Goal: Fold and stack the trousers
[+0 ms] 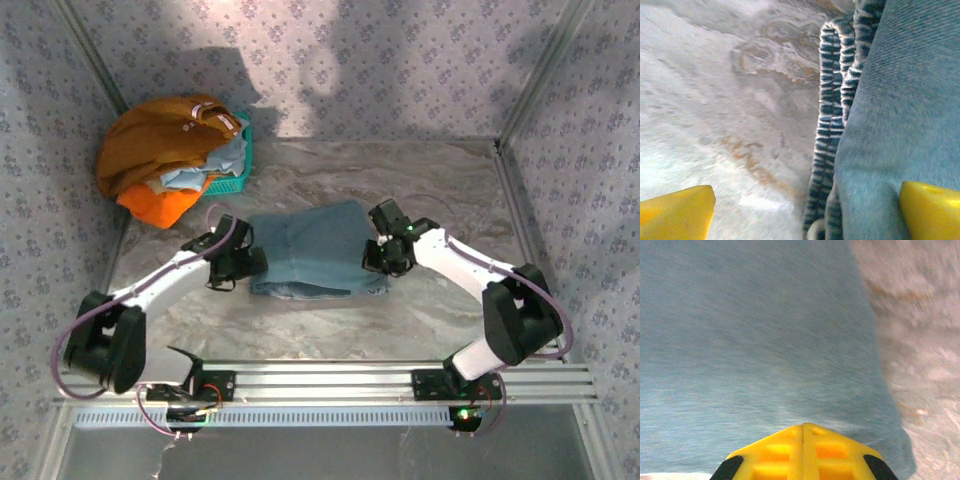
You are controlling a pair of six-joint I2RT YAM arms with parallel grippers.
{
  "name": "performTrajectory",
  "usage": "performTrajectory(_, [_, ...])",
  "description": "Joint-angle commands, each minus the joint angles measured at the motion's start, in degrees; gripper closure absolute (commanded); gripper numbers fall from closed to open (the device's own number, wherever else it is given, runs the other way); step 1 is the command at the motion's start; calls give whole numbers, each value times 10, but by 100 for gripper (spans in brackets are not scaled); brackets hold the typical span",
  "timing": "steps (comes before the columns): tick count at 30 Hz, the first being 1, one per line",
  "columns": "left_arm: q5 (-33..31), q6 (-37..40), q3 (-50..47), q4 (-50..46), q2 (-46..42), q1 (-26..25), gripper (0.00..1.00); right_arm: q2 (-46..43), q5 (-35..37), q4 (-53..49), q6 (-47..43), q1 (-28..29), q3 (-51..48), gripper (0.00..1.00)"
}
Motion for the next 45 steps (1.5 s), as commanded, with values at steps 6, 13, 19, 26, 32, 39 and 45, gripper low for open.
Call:
performTrajectory(6, [-65,25,112,-116,-39,-105,31,98,-16,11,7,101,80,100])
performTrajectory(13, [-3,13,27,1,2,-127,91,165,-45,69,34,125,56,100])
performTrajectory(19, [-23,4,-74,47,1,-125,100,164,-64,67,29,99,33,100])
performTrajectory(26, [-37,16,-90,31,-24,-112,98,122,-71,23,-17,23,101,100])
performTrajectory(32, [-10,40,-39,-12,-75,-96,67,191,-39,-25,-63,-44,229,100])
performTrajectory(39, [51,55,46,-18,-44,14,41,332,-34,-35,-64,-82,356,100])
performTrajectory(45, [52,50,131,20,106,57,44,399,-38,-54,-71,-88,408,100])
